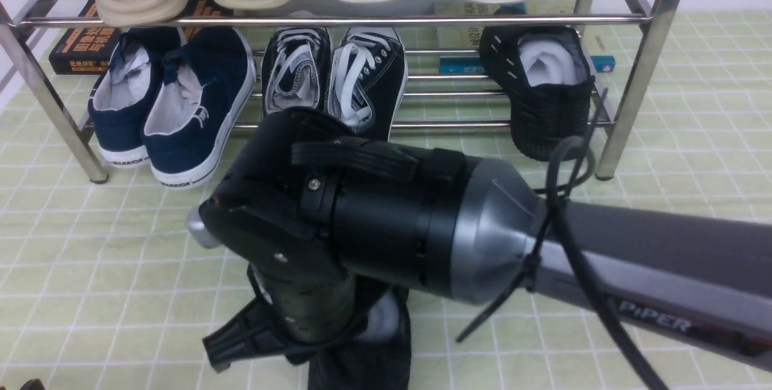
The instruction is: Take the shoes off the shelf with your hand from the green coffee tablecloth.
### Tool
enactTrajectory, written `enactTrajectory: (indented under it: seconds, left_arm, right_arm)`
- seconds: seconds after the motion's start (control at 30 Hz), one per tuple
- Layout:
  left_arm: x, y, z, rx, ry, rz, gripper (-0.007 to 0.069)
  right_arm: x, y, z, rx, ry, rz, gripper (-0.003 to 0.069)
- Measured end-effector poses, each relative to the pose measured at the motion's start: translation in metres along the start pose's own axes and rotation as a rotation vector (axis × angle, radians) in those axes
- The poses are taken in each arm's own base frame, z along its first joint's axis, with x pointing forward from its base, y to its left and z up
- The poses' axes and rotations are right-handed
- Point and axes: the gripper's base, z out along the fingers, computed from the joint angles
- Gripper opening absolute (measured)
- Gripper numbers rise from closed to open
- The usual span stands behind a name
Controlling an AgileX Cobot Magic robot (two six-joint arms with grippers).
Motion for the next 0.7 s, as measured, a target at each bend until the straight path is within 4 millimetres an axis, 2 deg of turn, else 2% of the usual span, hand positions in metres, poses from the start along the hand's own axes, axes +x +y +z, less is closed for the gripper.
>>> enactTrajectory:
  seconds: [0.03,0.1,0.13,0.17,0.2,0.3,0.37,0.4,0.47,0.53,0.57,0.7]
  left_arm:
    - [0.0,0.0,0.0,0.0,0.0,0.0,0.0239]
    - [0.0,0.0,0.0,0.0,0.0,0.0,0.0239]
    - [0.0,0.0,0.0,0.0,0.0,0.0,0.0239]
    - [0.0,0.0,0.0,0.0,0.0,0.0,0.0239]
    - [0.0,0.0,0.0,0.0,0.0,0.0,0.0239]
    - [0.0,0.0,0.0,0.0,0.0,0.0,0.0239]
    - [0.0,0.0,0.0,0.0,0.0,0.0,0.0239]
    - [0.0,0.0,0.0,0.0,0.0,0.0,0.0239]
    - [0.0,0.0,0.0,0.0,0.0,0.0,0.0239]
    - [0.0,0.0,0.0,0.0,0.0,0.0,0.0239]
    - [0.0,0.0,0.0,0.0,0.0,0.0,0.0239]
    - [0.0,0.0,0.0,0.0,0.0,0.0,0.0239]
  right_arm:
    - [0.0,0.0,0.0,-0.001,0.0,0.0,0.0162]
    - [0.0,0.002,-0.001,-0.021,0.005,0.007,0.0262]
    - [0.001,0.002,-0.001,-0.023,0.006,0.008,0.027]
    - [0.001,0.003,-0.003,-0.034,0.01,0.003,0.0334]
    - [0.0,0.003,-0.005,-0.04,0.006,-0.01,0.0356]
    - [-0.005,0.004,-0.018,-0.067,-0.028,-0.065,0.0392]
    - [-0.015,0.002,-0.045,-0.113,-0.098,-0.134,0.0393]
    - [-0.016,0.0,-0.049,-0.118,-0.109,-0.146,0.0391]
    - [-0.025,-0.011,-0.08,-0.153,-0.19,-0.193,0.0354]
    - [-0.031,-0.027,-0.106,-0.169,-0.254,-0.212,0.0284]
    - [-0.037,-0.045,-0.123,-0.167,-0.296,-0.206,0.0218]
    - [-0.047,-0.099,-0.162,-0.145,-0.393,-0.136,0.0021]
